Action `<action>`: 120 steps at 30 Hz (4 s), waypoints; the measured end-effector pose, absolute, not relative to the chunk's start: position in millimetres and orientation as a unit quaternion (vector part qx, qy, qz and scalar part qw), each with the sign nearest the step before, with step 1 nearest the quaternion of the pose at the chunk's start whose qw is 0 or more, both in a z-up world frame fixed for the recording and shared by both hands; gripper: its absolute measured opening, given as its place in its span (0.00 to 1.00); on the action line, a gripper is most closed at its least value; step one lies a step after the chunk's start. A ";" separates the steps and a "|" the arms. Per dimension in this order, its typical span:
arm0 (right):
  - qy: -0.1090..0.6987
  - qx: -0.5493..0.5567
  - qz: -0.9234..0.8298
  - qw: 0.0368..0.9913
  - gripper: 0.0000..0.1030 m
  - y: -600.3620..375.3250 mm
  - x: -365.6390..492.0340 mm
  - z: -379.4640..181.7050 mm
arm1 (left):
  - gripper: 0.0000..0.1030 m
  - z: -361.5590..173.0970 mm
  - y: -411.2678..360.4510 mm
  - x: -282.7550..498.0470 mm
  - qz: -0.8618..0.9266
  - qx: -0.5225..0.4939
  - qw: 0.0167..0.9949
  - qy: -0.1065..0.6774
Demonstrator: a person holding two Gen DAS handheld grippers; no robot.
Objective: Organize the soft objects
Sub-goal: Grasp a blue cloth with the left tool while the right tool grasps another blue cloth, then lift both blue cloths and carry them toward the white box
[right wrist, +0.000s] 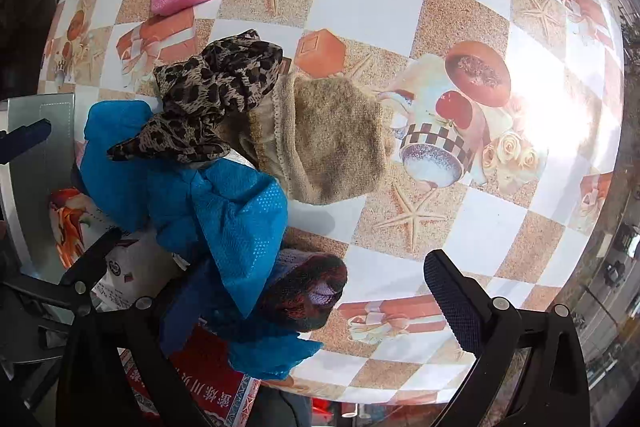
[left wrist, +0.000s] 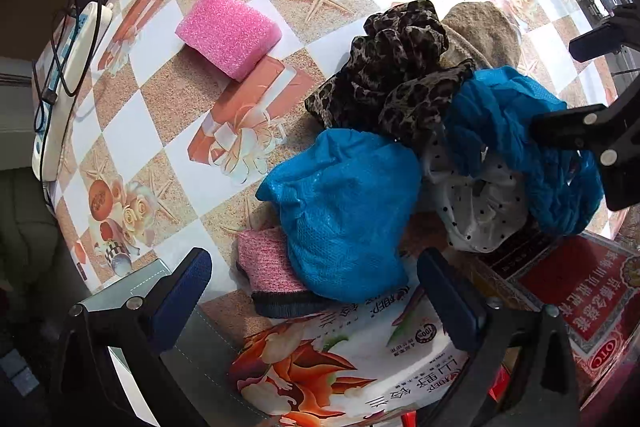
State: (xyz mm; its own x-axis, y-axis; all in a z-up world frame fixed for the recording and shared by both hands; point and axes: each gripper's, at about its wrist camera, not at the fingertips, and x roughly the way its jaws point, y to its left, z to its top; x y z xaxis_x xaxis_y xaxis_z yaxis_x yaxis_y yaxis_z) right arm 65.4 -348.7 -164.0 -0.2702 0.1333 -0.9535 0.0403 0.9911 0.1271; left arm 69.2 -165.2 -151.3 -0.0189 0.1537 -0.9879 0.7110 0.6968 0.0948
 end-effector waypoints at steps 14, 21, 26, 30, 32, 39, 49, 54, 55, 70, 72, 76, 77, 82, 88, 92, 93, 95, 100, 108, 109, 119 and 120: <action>0.731 0.231 -0.128 0.629 0.99 -488.5 12.0 -149.0 | 1.00 -111.6 -106.4 170.3 -0.073 0.209 0.723 0.654; 0.713 0.263 -0.029 0.649 0.99 -436.8 31.1 -143.2 | 1.00 -125.9 -122.4 166.8 -0.086 0.173 0.700 0.688; 0.747 0.205 -0.033 0.631 0.99 -415.1 32.7 -178.8 | 1.00 -156.2 -136.3 162.1 -0.074 0.163 0.681 0.710; 0.765 0.196 -0.111 0.603 0.99 -454.7 8.3 -195.1 | 1.00 -166.9 -139.9 161.2 -0.072 0.161 0.678 0.714; 0.761 0.207 -0.136 0.600 0.99 -477.3 -6.1 -195.1 | 1.00 -169.7 -139.8 161.8 -0.070 0.158 0.677 0.715; 0.712 0.271 -0.134 0.634 0.99 -503.6 -31.6 -168.2 | 1.00 -191.1 -129.0 171.8 -0.055 0.127 0.670 0.729; 0.708 0.199 -0.106 0.670 0.99 -467.9 -3.4 -171.5 | 1.00 -215.6 -124.1 171.3 -0.046 0.104 0.665 0.739; 0.721 0.185 -0.099 0.660 0.99 -457.5 5.9 -195.2 | 1.00 -222.4 -122.1 175.0 -0.051 0.087 0.666 0.739; 0.721 0.187 -0.097 0.660 0.99 -457.2 5.4 -197.7 | 1.00 -221.8 -124.5 178.3 -0.052 0.079 0.664 0.742; 0.724 0.181 -0.102 0.657 1.00 -431.1 50.3 -215.8 | 0.98 -221.4 -120.9 169.9 -0.040 0.057 0.663 0.746; 0.718 0.174 -0.095 0.667 0.93 -428.9 52.0 -211.5 | 0.86 -216.4 -124.8 165.1 -0.049 0.066 0.672 0.736; 0.695 0.157 -0.040 0.700 0.28 -410.6 57.5 -194.1 | 0.34 -198.9 -145.6 154.6 -0.084 0.111 0.685 0.715; 0.695 0.161 -0.032 0.700 0.19 -407.2 59.3 -192.6 | 0.34 -196.7 -147.7 152.8 -0.084 0.119 0.687 0.712; 0.670 0.195 -0.031 0.715 0.15 -408.7 57.7 -175.7 | 0.33 -161.4 -150.1 141.4 -0.084 0.134 0.730 0.665; 0.647 0.209 -0.027 0.733 0.15 -413.1 50.2 -148.4 | 0.33 -113.6 -142.0 124.3 -0.093 0.122 0.765 0.625; 0.633 0.220 -0.028 0.741 0.15 -413.6 43.9 -133.9 | 0.33 -97.2 -140.2 109.6 -0.097 0.119 0.776 0.611; 0.631 0.222 -0.027 0.743 0.15 -412.2 41.8 -129.5 | 0.33 -92.3 -139.7 114.1 -0.100 0.117 0.778 0.609; 0.625 0.224 -0.025 0.747 0.15 -409.0 36.2 -118.3 | 0.33 -85.5 -135.6 109.4 -0.104 0.114 0.781 0.606; 0.613 0.226 -0.015 0.757 0.15 -399.2 23.3 -96.3 | 0.33 -70.8 -130.8 84.7 -0.112 0.122 0.785 0.597; 0.600 0.228 0.001 0.767 0.15 -373.8 5.2 -70.8 | 0.33 -55.0 -120.1 57.1 -0.118 0.121 0.788 0.592; 0.599 0.227 0.003 0.768 0.15 -370.5 2.6 -67.4 | 0.33 -52.6 -118.6 53.0 -0.120 0.123 0.789 0.591; 0.584 0.222 0.020 0.781 0.15 -338.1 -20.6 -31.1 | 0.33 -29.6 -91.5 16.5 -0.127 0.129 0.796 0.578; 0.582 0.221 0.021 0.782 0.15 -334.2 -22.7 -27.1 | 0.33 -27.9 -87.3 13.0 -0.126 0.128 0.796 0.578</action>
